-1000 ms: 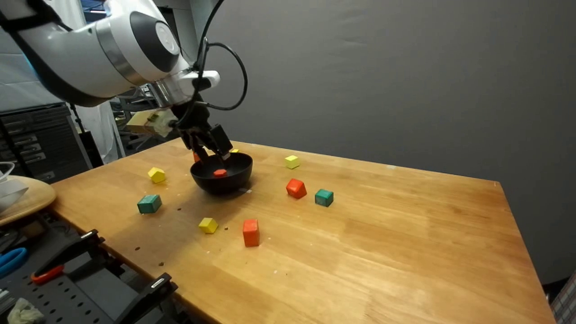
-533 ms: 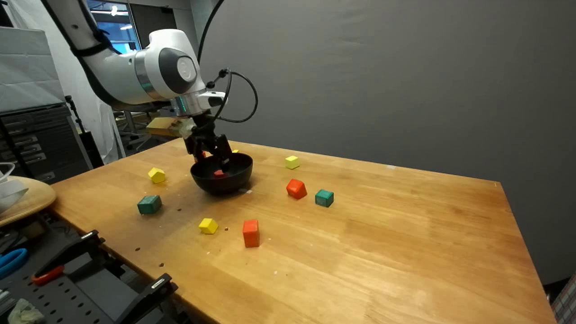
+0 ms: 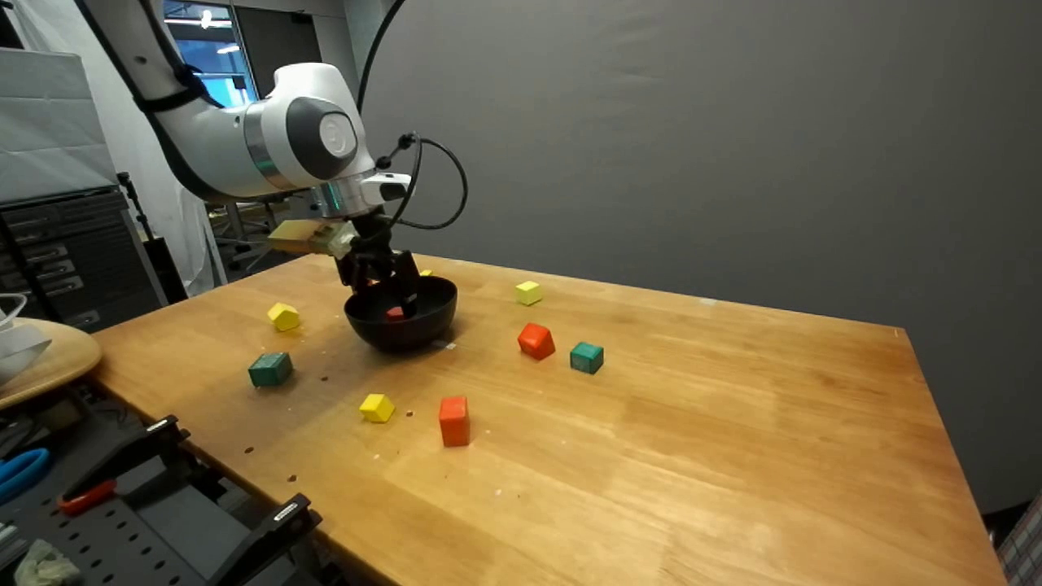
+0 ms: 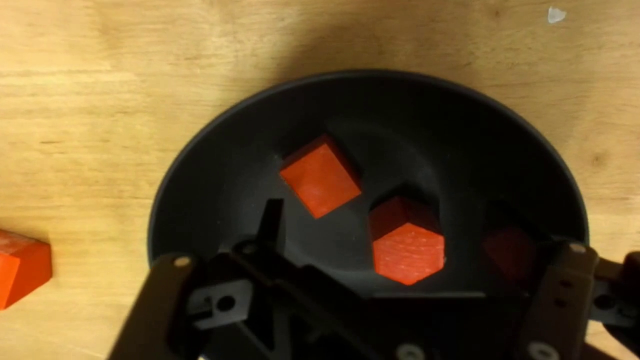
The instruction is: Take the blocks out of the bowl and place them on the table
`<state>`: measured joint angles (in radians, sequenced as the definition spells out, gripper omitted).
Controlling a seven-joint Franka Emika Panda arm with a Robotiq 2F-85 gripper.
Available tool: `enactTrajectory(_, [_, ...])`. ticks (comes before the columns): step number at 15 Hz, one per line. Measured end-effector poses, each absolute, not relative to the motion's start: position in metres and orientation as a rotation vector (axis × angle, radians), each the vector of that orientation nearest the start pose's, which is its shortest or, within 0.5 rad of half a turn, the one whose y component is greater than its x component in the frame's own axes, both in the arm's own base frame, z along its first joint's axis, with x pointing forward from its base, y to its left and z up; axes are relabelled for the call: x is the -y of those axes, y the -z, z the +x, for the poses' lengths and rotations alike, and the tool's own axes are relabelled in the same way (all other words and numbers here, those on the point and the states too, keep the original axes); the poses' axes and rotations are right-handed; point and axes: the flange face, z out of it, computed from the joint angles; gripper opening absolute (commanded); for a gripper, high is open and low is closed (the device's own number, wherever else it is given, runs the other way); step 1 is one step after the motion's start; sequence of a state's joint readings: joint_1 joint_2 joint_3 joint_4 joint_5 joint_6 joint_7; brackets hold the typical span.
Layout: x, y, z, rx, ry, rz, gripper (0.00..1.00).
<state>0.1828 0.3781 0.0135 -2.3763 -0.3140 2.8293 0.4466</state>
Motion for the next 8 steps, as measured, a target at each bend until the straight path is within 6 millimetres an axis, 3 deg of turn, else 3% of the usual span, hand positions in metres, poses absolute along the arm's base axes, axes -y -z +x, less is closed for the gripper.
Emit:
enactTrajectory(2, [-0.115,-0.169,0.503,0.089,0.199,-3.203,1.00])
enactTrajectory(3, [-0.114,-0.168,0.508,0.098,0.212,-3.203,0.75])
enactTrajectory(4, [-0.114,-0.167,0.512,0.105,0.219,-3.202,0.75])
enactTrajectory(8, [-0.116,-0.163,0.525,0.145,0.225,-3.193,0.42])
